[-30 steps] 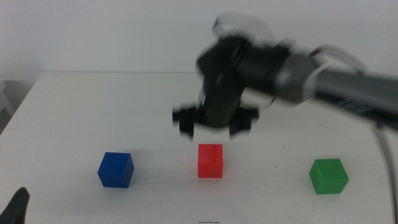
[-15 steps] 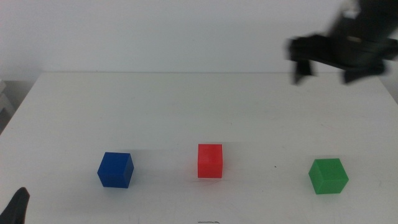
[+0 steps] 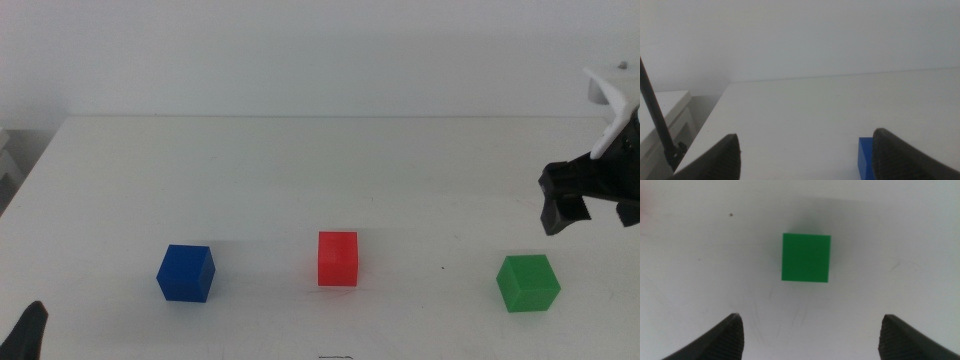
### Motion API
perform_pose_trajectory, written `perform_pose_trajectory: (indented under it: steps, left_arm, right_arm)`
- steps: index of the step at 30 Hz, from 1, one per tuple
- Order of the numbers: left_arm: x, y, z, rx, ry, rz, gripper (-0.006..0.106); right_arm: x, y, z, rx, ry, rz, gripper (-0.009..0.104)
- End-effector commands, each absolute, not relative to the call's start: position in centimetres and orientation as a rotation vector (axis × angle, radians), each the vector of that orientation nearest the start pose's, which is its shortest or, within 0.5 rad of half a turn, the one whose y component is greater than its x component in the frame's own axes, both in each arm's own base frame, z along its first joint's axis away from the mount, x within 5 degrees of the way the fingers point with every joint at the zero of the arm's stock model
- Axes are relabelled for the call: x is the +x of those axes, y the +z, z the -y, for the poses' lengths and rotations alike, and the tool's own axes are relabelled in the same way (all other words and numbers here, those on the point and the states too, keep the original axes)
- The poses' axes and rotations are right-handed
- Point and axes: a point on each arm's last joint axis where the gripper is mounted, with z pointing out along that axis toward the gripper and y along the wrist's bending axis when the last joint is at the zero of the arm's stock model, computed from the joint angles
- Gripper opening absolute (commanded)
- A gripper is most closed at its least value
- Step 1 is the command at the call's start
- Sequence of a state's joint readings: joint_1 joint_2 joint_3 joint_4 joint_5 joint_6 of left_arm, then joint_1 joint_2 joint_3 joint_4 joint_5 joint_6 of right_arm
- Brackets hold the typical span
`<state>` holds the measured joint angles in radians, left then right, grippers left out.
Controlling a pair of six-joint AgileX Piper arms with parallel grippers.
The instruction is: Stack red cubes first, then green, then blue cubes in a specific spot.
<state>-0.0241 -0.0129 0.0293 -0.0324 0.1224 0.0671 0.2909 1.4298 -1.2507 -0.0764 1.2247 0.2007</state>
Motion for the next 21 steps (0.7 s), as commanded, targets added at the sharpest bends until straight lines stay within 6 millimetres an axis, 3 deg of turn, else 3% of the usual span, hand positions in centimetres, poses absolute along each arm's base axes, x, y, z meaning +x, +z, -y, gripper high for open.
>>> perform_pose_trajectory:
  steps: [1, 15, 21]
  left_arm:
    - [5.5, 20.2, 0.1, 0.028, -0.011, -1.521, 0.087]
    - [5.5, 20.2, 0.1, 0.028, -0.011, -1.521, 0.087]
    - [5.5, 20.2, 0.1, 0.028, -0.011, -1.521, 0.087]
  right_arm:
    - [26.1, 33.3, -6.9, -0.169, 0.003, -2.791, 0.094]
    - [27.5, 31.9, -7.3, -0.163, 0.005, -2.81, 0.094]
    - [27.9, 29.0, -6.8, -0.149, 0.016, -2.824, 0.094]
